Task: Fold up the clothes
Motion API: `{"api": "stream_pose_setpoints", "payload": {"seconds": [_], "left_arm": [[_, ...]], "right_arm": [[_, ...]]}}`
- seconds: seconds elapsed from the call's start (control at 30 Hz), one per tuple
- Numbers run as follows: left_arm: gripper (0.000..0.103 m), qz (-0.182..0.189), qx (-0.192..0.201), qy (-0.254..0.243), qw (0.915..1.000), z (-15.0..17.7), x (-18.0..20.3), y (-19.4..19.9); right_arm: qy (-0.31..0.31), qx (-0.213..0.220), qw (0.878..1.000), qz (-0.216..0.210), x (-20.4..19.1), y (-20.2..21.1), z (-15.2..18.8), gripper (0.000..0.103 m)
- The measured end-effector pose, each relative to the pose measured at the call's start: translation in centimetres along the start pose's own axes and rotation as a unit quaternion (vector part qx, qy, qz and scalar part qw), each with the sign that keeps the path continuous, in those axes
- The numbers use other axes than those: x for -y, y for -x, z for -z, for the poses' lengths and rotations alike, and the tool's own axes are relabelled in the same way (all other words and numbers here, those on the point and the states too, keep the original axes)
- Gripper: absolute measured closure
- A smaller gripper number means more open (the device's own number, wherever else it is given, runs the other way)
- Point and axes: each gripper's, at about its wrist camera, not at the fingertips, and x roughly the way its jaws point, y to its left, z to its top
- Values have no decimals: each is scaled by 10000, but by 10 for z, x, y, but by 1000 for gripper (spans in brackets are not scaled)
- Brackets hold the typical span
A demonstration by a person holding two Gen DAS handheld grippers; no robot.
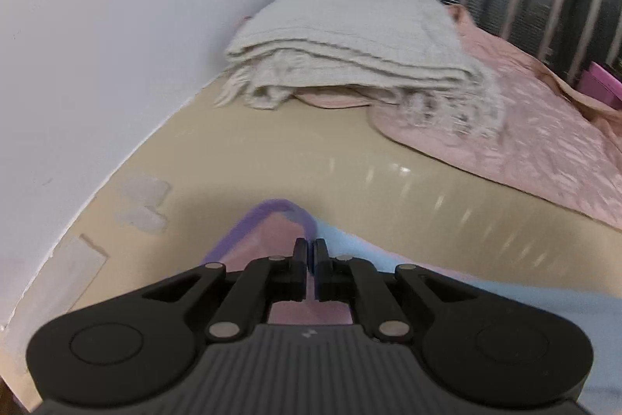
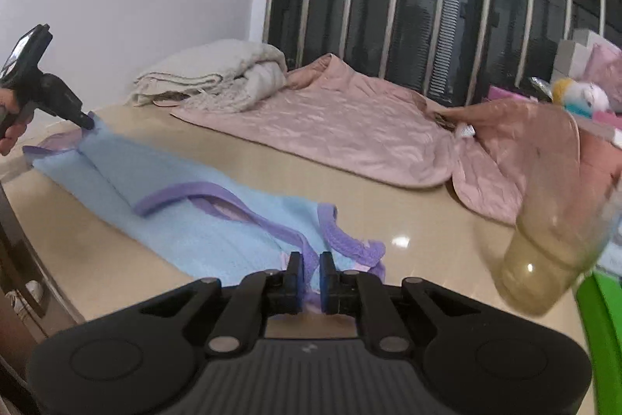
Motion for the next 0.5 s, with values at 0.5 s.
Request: {"api": "stream_pose_setpoints", "payload": {"seconds": [0.5], "left_arm": [[75, 797, -237, -1082, 9906, 42, 63, 27]], "right_arm": [[-989, 60, 9946, -323, 1, -40, -30, 76]]}}
